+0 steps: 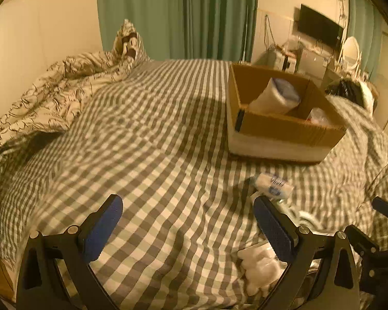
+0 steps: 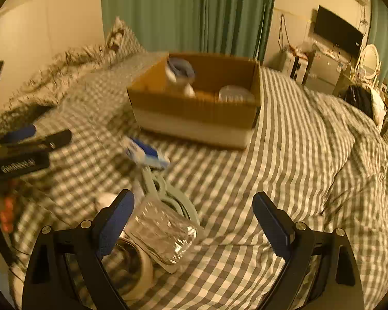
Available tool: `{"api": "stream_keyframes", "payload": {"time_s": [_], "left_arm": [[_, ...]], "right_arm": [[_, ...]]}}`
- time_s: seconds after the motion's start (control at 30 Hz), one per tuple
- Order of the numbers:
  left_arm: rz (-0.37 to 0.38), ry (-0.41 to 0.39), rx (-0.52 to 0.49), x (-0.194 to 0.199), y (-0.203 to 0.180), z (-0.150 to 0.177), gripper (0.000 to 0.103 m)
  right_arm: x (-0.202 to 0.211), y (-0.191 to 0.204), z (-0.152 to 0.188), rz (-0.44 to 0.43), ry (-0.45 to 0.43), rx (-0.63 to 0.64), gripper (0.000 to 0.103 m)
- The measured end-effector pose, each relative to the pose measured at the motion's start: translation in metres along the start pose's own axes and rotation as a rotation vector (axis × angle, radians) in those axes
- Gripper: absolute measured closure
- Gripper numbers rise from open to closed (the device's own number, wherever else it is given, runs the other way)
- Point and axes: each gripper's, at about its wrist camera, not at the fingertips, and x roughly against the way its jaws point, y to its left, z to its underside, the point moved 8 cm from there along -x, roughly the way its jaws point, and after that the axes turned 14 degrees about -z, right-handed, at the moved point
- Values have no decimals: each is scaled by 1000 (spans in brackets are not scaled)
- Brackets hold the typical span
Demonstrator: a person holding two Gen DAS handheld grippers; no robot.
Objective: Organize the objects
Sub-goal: 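Move both tools back to the remaining items on the bed, then grasp the white plush toy with the left tool while the right tool grasps the brown tape roll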
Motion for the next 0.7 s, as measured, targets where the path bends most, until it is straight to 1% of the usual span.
{"api": "stream_keyframes", "payload": {"time_s": [0.07, 0.13, 0.23, 0.3, 0.37, 0.43, 0.5, 0.57, 0.6, 0.63, 0.7], "left_arm": [[-9, 19, -32, -9, -6, 8, 0], [3, 46, -70, -17, -16, 17, 0], [19, 57, -102, -18, -26, 24, 0], [41, 52, -130, -15, -32, 26, 0], [34, 42, -165, -12, -37, 28, 0], [28, 39, -184, -12, -41, 29, 0], [45, 50, -189, -13, -44, 31, 0], [57, 65, -197, -14, -47, 35, 0], [56, 68, -204, -15, -48, 36, 0], [58, 70, -214, -16, -49, 38, 0], [75, 75, -229, -14, -55, 41, 0]], "right_arm": [[-7, -4, 5, -11, 18, -15, 10], [-16, -7, 9, -33, 37, -36, 10], [-21, -4, 15, -55, 64, -46, 15], [-19, 3, 21, -70, 77, -30, 16], [-17, 13, 30, -78, 98, -14, 20], [-19, 25, 43, -85, 135, 10, 21], [-28, 34, 61, -88, 196, 25, 24], [-34, 40, 72, -94, 227, 29, 43], [-35, 42, 76, -85, 228, 39, 47], [-33, 43, 77, -84, 227, 44, 54], [-26, 46, 75, -112, 209, 42, 74]]}}
